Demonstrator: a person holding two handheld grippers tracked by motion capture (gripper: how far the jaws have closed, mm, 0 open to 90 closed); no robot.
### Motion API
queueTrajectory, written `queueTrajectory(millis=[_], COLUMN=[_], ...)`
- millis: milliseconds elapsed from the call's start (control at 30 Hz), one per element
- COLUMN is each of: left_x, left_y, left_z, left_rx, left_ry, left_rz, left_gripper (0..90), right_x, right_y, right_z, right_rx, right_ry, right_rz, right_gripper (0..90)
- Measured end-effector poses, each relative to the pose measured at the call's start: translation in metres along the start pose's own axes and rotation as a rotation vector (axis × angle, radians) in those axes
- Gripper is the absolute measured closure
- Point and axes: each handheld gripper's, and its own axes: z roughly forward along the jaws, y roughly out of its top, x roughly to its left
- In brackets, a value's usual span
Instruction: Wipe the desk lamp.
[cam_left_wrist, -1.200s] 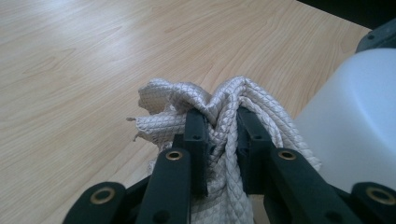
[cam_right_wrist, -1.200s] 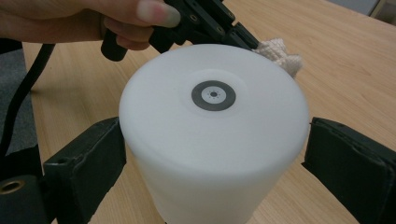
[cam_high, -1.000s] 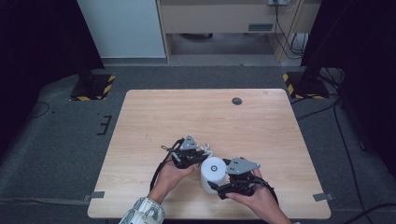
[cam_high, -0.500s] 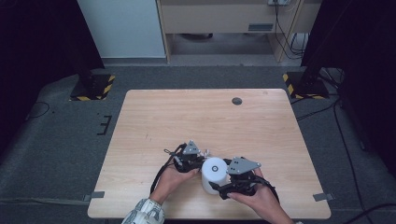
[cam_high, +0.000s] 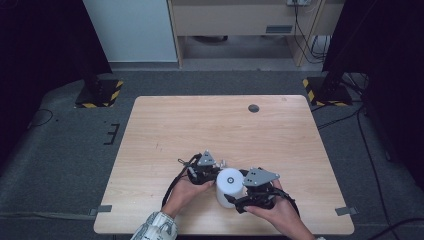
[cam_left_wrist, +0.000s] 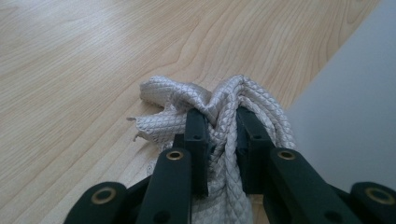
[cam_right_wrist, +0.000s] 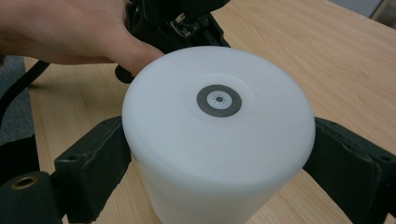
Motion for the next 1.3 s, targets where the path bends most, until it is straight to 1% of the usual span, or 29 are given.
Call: queueTrajectory(millis=[167, 300, 367, 400, 500, 533, 633, 667, 767, 867, 933, 1033, 1067, 1133, 1233, 1300], left_x=[0.0, -0.002, -0.002, -0.001, 0.001, 0.001, 0.001, 0.001, 0.002, 0.003, 0.003, 0.003, 0.003, 0.003, 0.004, 0.004], left_y=[-0.005, -0.014, -0.016, -0.015, -0.009, -0.004, 0.009, 0.014, 0.023, 0.025, 0.024, 0.018, 0.016, 0.013, 0.014, 0.017], left_z=[-0.007, -0.017, -0.023, -0.026, -0.032, -0.034, -0.036, -0.036, -0.033, -0.027, -0.023, -0.016, -0.013, -0.01, -0.01, -0.012], left_rx=[-0.013, -0.025, -0.036, -0.049, -0.084, -0.099, -0.117, -0.122, -0.117, -0.099, -0.077, -0.058, -0.045, -0.033, -0.037, -0.052], left_ry=[0.002, -0.004, -0.008, -0.011, -0.017, -0.02, -0.019, -0.019, -0.022, -0.027, -0.022, -0.026, -0.024, -0.024, -0.028, -0.031], left_rz=[-0.007, -0.01, -0.017, -0.022, -0.029, -0.033, -0.029, -0.021, -0.008, -0.001, 0.01, -0.006, -0.002, -0.002, -0.003, -0.004], left_gripper=[76.1, 76.1, 76.0, 76.0, 76.0, 76.0, 76.0, 76.0, 76.0, 76.0, 76.1, 76.1, 76.1, 76.1, 76.0, 76.0], right_x=[-0.001, -0.001, -0.001, -0.001, 0.0, 0.0, -0.001, -0.001, -0.001, -0.001, -0.001, -0.001, -0.001, -0.001, -0.001, -0.002], right_y=[0.0, 0.0, 0.0, 0.001, 0.001, 0.001, 0.002, 0.002, 0.002, 0.001, 0.001, 0.001, 0.001, 0.001, 0.001, 0.001], right_z=[0.001, 0.001, 0.001, 0.001, 0.002, 0.002, 0.002, 0.002, 0.002, 0.002, 0.002, 0.002, 0.002, 0.002, 0.002, 0.002], right_rx=[0.003, 0.001, 0.003, 0.004, 0.008, 0.008, 0.011, 0.012, 0.012, 0.009, 0.009, 0.01, 0.01, 0.011, 0.011, 0.011], right_ry=[-0.003, -0.004, -0.007, -0.008, -0.011, -0.011, -0.009, -0.009, -0.009, -0.007, -0.006, -0.004, -0.004, -0.005, -0.004, -0.002], right_rz=[0.002, 0.002, 0.001, -0.001, -0.006, -0.005, -0.004, -0.005, -0.006, -0.008, -0.006, -0.008, -0.008, -0.008, -0.009, -0.01], right_gripper=[9.6, 9.6, 9.6, 9.6, 9.6, 9.6, 9.6, 9.7, 9.6, 9.7, 9.6, 9.7, 9.6, 9.7, 9.6, 9.6])
